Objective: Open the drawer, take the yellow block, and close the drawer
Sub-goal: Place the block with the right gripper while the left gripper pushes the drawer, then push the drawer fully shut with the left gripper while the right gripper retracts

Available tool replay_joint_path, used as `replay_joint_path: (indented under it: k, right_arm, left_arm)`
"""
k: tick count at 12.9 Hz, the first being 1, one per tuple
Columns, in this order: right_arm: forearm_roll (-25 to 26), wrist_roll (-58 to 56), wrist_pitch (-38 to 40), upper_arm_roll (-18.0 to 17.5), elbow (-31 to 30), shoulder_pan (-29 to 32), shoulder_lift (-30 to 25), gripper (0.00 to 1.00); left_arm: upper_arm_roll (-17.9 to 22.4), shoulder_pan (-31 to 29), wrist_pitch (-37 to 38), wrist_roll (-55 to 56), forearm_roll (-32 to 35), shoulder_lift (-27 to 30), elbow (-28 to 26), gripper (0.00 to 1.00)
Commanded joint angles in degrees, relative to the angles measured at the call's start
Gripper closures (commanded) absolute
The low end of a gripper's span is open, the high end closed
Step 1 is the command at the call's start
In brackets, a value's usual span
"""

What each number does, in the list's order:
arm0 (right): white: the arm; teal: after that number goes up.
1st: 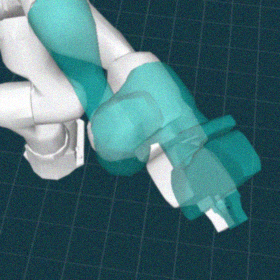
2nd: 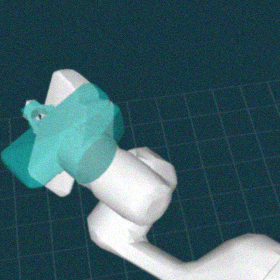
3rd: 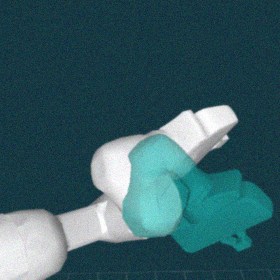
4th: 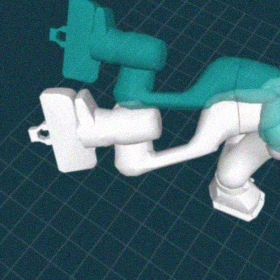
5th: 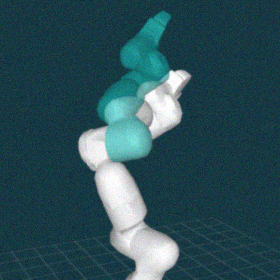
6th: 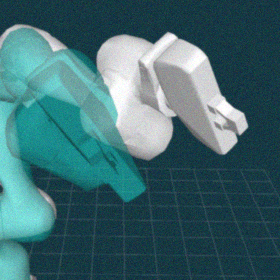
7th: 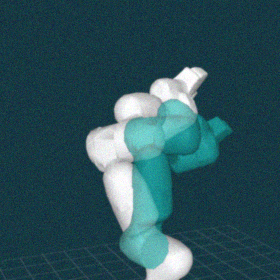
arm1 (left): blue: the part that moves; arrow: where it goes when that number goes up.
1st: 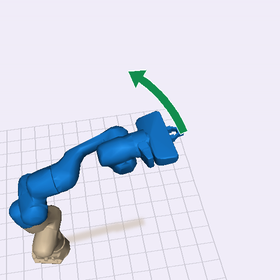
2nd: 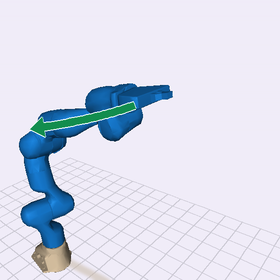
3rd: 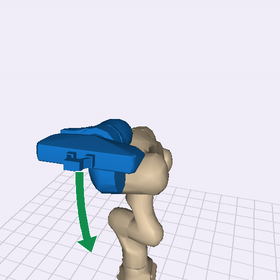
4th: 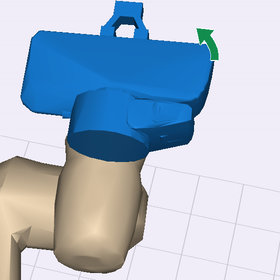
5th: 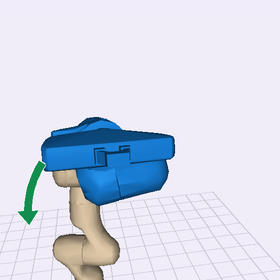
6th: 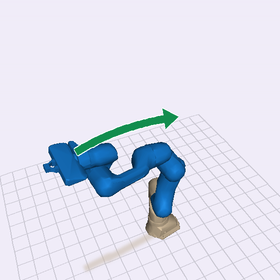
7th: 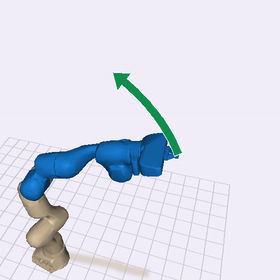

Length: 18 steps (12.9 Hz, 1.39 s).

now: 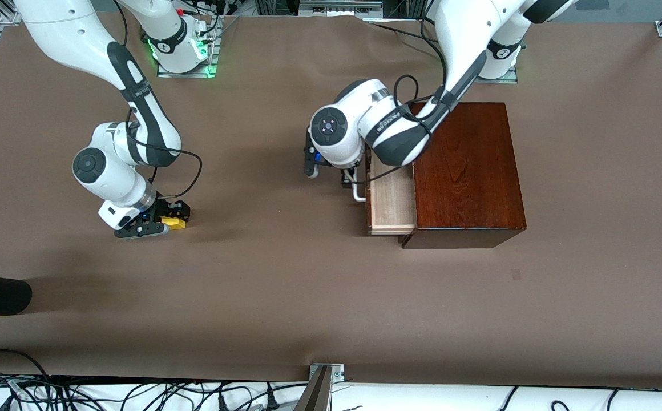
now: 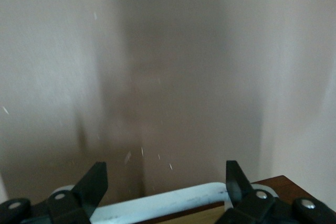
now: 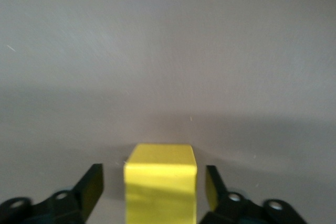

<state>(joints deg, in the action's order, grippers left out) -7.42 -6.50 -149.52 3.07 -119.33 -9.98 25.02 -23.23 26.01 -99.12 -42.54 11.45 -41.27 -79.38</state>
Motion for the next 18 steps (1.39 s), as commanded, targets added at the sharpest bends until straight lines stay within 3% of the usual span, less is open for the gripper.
replay_joint_path:
  k: [1, 6, 11, 14, 16, 18]
  right_arm:
    - [-0.58, -0.09, 8.58, -1.22, 1.27, 1.28, -8.64, 0.0]
    - [-0.05, 0.0, 33.1, -1.13, 13.39, 1.64, -18.5, 0.0]
    - [0.57, 0.79, 54.13, -0.43, 29.21, 1.46, -19.83, 0.0]
    - [4.33, 0.62, 59.07, -0.25, 33.89, 1.64, -19.75, 0.0]
    - [6.28, 0.7, 59.26, -0.17, 33.99, 1.64, -19.74, 0.0]
    - [7.68, 0.62, 59.26, 0.09, 33.99, 1.64, -19.75, 0.0]
  left_arm:
    - [-0.06, -3.24, 5.15, -3.25, 1.73, 2.42, -0.34, 0.0]
    - [-0.06, -7.28, 11.13, -3.6, 1.91, 2.34, -0.69, 0.0]
    - [-0.58, -7.91, 10.96, -4.31, 1.56, 3.73, -0.08, 0.0]
    - [-0.59, -10.0, 11.05, -3.61, -3.43, 11.27, 1.33, 0.0]
    - [-0.33, -12.73, 11.14, -3.43, -3.63, 16.64, 1.59, 0.0]
    - [-0.06, -17.81, 15.85, -3.87, -2.75, 18.33, 4.83, 0.0]
